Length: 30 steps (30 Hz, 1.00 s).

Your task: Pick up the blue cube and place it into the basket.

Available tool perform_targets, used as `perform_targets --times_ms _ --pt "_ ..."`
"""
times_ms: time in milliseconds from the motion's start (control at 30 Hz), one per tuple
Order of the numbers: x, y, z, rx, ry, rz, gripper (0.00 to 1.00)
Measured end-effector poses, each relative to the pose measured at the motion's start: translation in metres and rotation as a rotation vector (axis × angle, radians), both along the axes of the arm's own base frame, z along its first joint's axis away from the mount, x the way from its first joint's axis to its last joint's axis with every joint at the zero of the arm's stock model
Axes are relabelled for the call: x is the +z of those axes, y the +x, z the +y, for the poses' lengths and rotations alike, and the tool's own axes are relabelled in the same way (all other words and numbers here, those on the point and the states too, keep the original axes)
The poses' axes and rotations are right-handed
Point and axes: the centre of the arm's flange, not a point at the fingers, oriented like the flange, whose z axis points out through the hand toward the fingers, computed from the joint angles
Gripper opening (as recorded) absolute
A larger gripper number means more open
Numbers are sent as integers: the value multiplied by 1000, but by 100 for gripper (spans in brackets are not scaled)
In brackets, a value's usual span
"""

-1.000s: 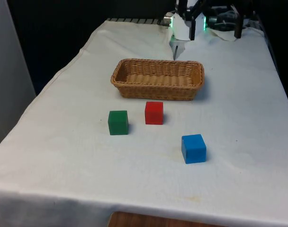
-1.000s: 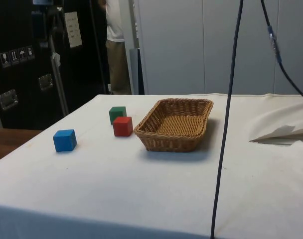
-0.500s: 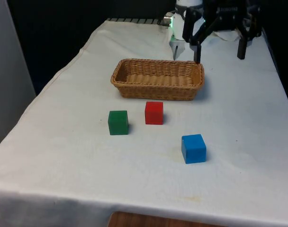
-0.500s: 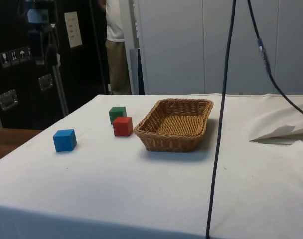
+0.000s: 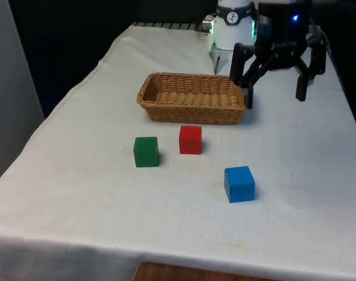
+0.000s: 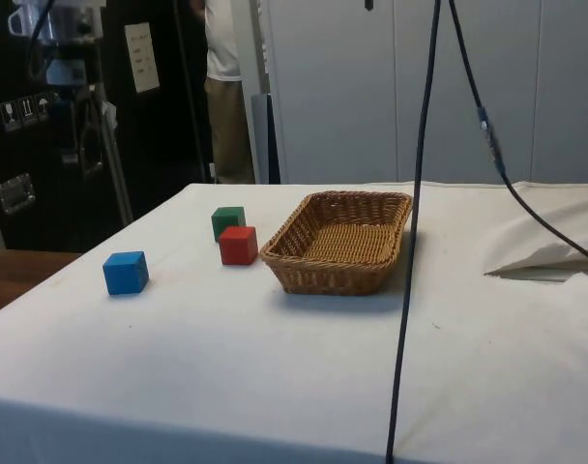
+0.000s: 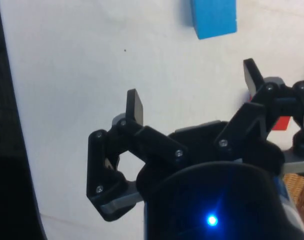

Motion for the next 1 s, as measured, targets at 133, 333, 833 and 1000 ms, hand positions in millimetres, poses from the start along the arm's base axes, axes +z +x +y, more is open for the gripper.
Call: perform_targets --times_ms 133,333,833,1000 --pt "-15 2 -1 -2 15 12 100" --pt "-30 3 -5 -6 30 28 100" --pt "-77 7 -18 -19 70 47 100" --pt "-100 9 -19 -21 79 45 100"
